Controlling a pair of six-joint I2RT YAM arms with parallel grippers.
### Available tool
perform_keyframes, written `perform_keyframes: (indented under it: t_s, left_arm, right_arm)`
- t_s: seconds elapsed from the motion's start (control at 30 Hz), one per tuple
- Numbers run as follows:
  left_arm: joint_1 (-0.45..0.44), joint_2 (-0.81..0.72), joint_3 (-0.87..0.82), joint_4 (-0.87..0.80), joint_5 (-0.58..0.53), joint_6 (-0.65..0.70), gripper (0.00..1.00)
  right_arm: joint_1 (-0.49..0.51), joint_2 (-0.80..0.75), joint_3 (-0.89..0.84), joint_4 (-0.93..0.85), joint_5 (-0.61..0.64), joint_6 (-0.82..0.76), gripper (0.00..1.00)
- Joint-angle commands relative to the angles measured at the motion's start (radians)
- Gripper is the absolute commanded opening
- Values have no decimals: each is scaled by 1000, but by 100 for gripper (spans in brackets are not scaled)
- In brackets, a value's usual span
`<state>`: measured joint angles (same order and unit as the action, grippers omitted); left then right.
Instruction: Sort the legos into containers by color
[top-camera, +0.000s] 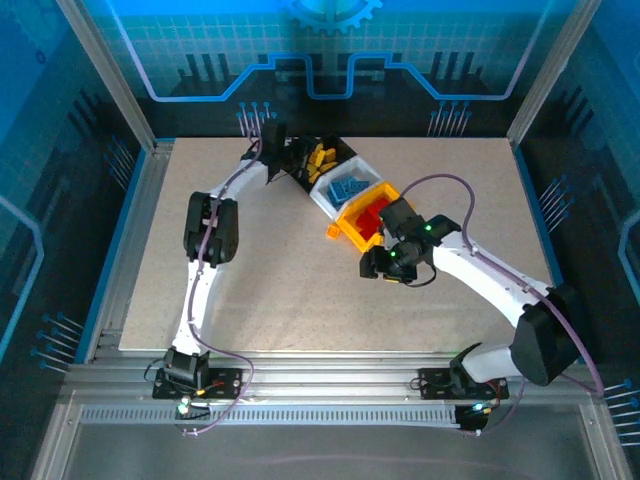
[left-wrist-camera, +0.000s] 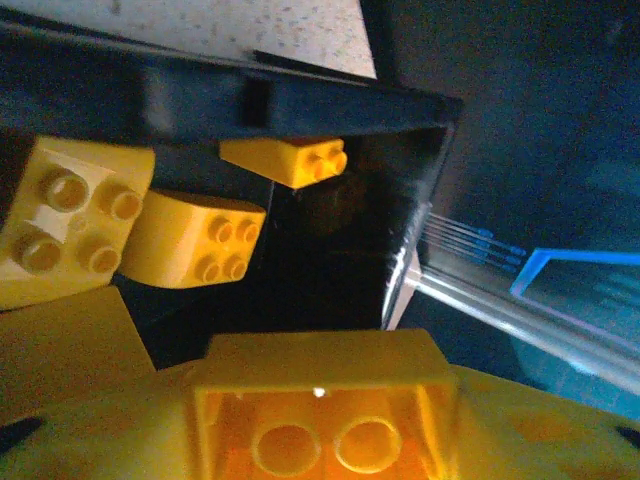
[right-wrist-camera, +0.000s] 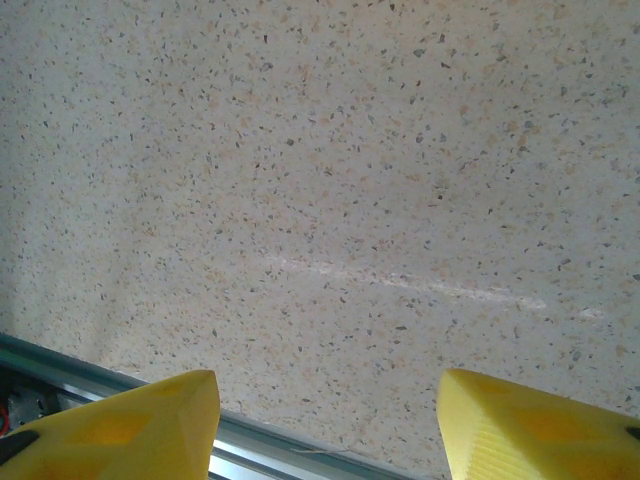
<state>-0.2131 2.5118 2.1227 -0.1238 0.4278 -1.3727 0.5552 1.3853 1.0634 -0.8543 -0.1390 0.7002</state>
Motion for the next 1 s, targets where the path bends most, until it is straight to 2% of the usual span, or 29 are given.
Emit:
perform_keyframes:
  t_s: [0.0,0.43,0.6,0.7,0.8,0.97]
  left_arm:
    - [4,20,49,51,14,-71,62]
    - [8,15,49,35,17,-53,63]
    - [10,-22,40,9,26,-5,63]
    - [10,-73,59,-105,29,133,63]
    - [8,-141,68,-272,19,327,63]
    - [-6,-289,-23,-480,-31,631,66]
  right_arm:
    - [-10,-10,0,-14,-11,2,61]
    - [-14,41,35,-12,-29,-28,61]
    - [-16,43,36,-5,-35,-30,61]
    - [-17,42,36,1,-36,-28,61]
    - [-16,41,39,9,-36,-27,61]
    - [-15,47,41,25,-39,-24,61]
